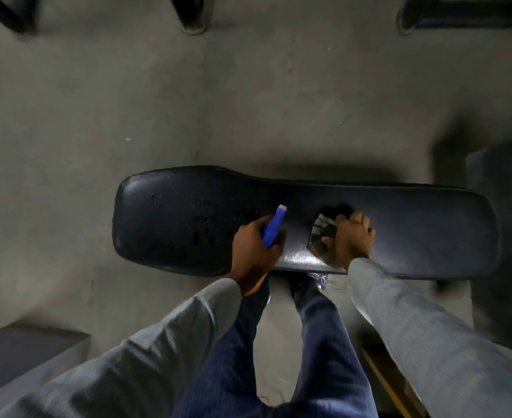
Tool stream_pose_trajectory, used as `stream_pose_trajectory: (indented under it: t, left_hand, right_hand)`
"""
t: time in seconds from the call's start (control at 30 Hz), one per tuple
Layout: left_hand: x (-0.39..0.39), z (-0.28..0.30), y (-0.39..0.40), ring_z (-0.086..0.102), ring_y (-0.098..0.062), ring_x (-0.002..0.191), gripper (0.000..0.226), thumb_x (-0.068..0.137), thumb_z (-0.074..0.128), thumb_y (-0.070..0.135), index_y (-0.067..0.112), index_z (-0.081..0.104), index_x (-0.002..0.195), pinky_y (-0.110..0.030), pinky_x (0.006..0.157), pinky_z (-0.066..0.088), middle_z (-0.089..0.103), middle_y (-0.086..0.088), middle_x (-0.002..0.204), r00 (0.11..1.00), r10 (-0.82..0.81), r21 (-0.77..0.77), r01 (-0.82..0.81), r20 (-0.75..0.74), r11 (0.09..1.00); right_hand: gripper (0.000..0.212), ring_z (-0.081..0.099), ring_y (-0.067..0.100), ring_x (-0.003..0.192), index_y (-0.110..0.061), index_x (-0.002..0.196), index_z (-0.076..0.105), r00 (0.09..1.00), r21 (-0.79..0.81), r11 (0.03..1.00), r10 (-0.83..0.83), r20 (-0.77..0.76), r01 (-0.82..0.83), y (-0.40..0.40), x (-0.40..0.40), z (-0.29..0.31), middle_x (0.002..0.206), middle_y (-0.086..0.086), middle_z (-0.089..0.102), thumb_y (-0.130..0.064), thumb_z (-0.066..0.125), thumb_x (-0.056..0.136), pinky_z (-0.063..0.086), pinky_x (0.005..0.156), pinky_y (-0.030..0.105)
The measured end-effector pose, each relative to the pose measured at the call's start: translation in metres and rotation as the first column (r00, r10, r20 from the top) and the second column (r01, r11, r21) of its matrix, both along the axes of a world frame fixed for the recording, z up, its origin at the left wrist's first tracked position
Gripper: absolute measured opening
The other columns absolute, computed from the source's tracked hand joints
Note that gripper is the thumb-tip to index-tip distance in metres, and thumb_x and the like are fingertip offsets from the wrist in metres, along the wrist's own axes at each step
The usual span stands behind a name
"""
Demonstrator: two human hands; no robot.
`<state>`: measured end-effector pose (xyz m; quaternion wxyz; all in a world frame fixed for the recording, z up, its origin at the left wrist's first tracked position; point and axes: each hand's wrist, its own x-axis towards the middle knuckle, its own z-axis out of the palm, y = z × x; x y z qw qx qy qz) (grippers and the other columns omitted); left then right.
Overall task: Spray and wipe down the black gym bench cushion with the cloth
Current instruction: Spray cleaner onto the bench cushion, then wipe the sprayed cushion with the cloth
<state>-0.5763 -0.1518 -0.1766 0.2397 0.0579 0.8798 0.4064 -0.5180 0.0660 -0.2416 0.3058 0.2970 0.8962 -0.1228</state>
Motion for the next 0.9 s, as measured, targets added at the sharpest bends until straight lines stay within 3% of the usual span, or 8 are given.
stream_pose_trajectory:
  t: [0.17,0.3,0.43,0.5,0.6,0.67,0.77,0.9]
  left_hand:
    - [-0.005,0.032,0.056,0.058,-0.021,0.062,0.021,0.095,0.074,0.026,0.02,0.061,0.08,-0.044,0.064,0.052,0.061,0.001,0.067,0.998,-0.038,0.167,0.046,-0.053,0.985]
    - [-0.006,0.053,0.112,0.051,-0.013,0.057,0.028,0.095,0.078,0.023,0.012,0.06,0.078,-0.025,0.061,0.046,0.056,0.003,0.063,0.99,-0.034,0.298,0.074,-0.137,0.952]
    - [0.002,0.06,0.162,0.057,-0.016,0.053,0.027,0.095,0.081,0.028,0.013,0.062,0.082,-0.018,0.065,0.048,0.059,0.001,0.061,0.981,-0.013,0.366,0.084,-0.194,0.927]
    - [0.009,0.053,0.18,0.064,-0.017,0.058,0.027,0.093,0.082,0.033,0.016,0.063,0.088,-0.015,0.074,0.05,0.064,0.002,0.065,0.979,-0.034,0.352,0.105,-0.201,0.93]
    - [0.021,0.034,0.191,0.068,-0.018,0.068,0.032,0.089,0.085,0.043,0.022,0.062,0.097,-0.04,0.077,0.061,0.068,0.004,0.077,0.988,-0.088,0.341,0.128,-0.129,0.931]
    - [0.026,0.028,0.188,0.072,-0.019,0.076,0.034,0.087,0.087,0.039,0.021,0.065,0.105,-0.045,0.082,0.063,0.071,0.003,0.083,0.987,-0.134,0.326,0.154,-0.083,0.933]
    - [0.029,0.025,0.183,0.075,-0.015,0.087,0.045,0.083,0.092,0.03,0.017,0.067,0.118,-0.029,0.089,0.06,0.073,0.005,0.091,0.983,-0.179,0.277,0.183,-0.037,0.943]
    - [0.025,0.022,0.183,0.074,-0.012,0.086,0.032,0.084,0.087,0.018,0.02,0.067,0.109,-0.042,0.083,0.063,0.076,0.003,0.094,0.962,-0.271,0.236,0.253,0.043,0.938]
  right_hand:
    - [0.048,0.066,0.04,0.12,-0.01,0.127,0.066,0.92,-0.365,0.866,-0.388,-0.056,0.343,0.008,0.028,0.019,0.126,0.018,0.069,-0.04,0.078,0.091,0.052,0.101,0.044]
    - [0.062,0.061,0.026,0.097,-0.012,0.117,0.067,0.689,-0.459,0.631,-0.723,-0.056,0.625,0.019,0.06,0.045,0.102,0.005,0.067,-0.056,0.084,0.076,0.045,0.088,0.032]
    - [0.029,0.06,0.022,0.081,-0.01,0.109,0.059,0.464,-0.523,0.431,-0.883,-0.076,0.736,0.031,0.094,0.051,0.094,0.005,0.067,-0.013,0.082,0.092,0.051,0.061,0.016]
    - [0.024,0.072,0.028,0.074,-0.011,0.1,0.066,0.38,-0.563,0.345,-0.923,-0.058,0.751,0.031,0.106,0.042,0.089,0.012,0.077,-0.017,0.082,0.084,0.064,0.056,0.028]
    - [0.039,0.078,0.04,0.079,-0.016,0.101,0.075,0.348,-0.601,0.297,-0.937,-0.032,0.742,0.039,0.128,-0.009,0.086,0.012,0.079,-0.035,0.081,0.068,0.067,0.064,0.058]
    - [0.032,0.075,0.034,0.079,-0.013,0.101,0.077,0.339,-0.592,0.297,-0.94,-0.042,0.75,0.038,0.126,-0.009,0.087,0.011,0.078,-0.028,0.086,0.074,0.067,0.071,0.049]
    - [0.027,0.076,0.036,0.084,-0.016,0.096,0.076,0.333,-0.574,0.299,-0.942,-0.049,0.763,0.032,0.109,0.028,0.087,0.009,0.079,-0.03,0.085,0.075,0.067,0.079,0.051]
    - [0.02,0.074,0.035,0.096,-0.013,0.1,0.077,0.431,-0.526,0.369,-0.902,-0.007,0.766,0.022,0.106,0.039,0.097,0.014,0.08,-0.022,0.086,0.085,0.062,0.087,0.042]
